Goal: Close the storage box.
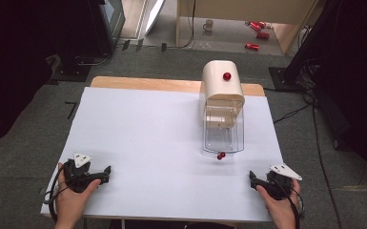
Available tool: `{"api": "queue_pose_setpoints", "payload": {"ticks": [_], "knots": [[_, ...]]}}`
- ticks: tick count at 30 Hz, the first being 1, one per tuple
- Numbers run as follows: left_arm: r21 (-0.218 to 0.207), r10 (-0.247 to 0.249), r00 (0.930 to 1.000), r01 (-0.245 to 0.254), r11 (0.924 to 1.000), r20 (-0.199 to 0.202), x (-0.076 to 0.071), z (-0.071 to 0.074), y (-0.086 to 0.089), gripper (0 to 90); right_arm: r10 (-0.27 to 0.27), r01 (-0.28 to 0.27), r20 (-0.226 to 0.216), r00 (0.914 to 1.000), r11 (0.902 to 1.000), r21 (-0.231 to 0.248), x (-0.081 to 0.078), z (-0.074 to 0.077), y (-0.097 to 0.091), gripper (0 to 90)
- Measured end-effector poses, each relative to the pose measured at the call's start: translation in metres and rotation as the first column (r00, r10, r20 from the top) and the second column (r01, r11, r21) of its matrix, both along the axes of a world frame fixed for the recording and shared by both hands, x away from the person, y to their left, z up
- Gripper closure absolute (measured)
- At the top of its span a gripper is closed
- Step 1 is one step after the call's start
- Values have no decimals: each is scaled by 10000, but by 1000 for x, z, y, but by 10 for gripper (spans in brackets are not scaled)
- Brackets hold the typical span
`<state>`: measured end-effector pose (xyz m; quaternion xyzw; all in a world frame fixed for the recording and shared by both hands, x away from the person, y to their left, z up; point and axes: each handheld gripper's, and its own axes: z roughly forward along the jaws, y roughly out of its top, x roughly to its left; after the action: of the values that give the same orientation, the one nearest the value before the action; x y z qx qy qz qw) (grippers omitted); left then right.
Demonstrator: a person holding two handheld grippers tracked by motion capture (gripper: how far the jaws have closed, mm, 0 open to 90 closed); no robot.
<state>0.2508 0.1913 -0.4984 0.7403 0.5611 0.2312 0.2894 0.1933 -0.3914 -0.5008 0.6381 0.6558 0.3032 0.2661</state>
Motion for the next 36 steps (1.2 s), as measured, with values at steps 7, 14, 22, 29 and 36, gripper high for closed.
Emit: {"api": "queue_pose_setpoints", "payload": {"ticks": [7, 14, 22, 29, 36], "knots": [[5, -5, 10000, 5, 10000, 15, 0, 0, 0, 4, 185, -197, 418, 9990, 9994, 285, -7, 10, 17, 213], [5, -3, 10000, 3, 10000, 16, 0, 0, 0, 4, 510, -578, 859, 9950, 9952, 792, -11, 24, 33, 256], [12, -8, 10000, 8, 10000, 19, 0, 0, 0, 4, 849, -952, 1057, 9908, 9908, 959, -8, 34, 54, 309], [-3, -6, 10000, 6, 10000, 6, 0, 0, 0, 4, 1104, -1223, 1191, 9867, 9876, 984, -2, 41, 74, 382], [-1, -7, 10000, 7, 10000, 12, 0, 0, 0, 4, 1277, -1414, 1447, 9812, 9859, 889, 4, 45, 94, 531]]}}
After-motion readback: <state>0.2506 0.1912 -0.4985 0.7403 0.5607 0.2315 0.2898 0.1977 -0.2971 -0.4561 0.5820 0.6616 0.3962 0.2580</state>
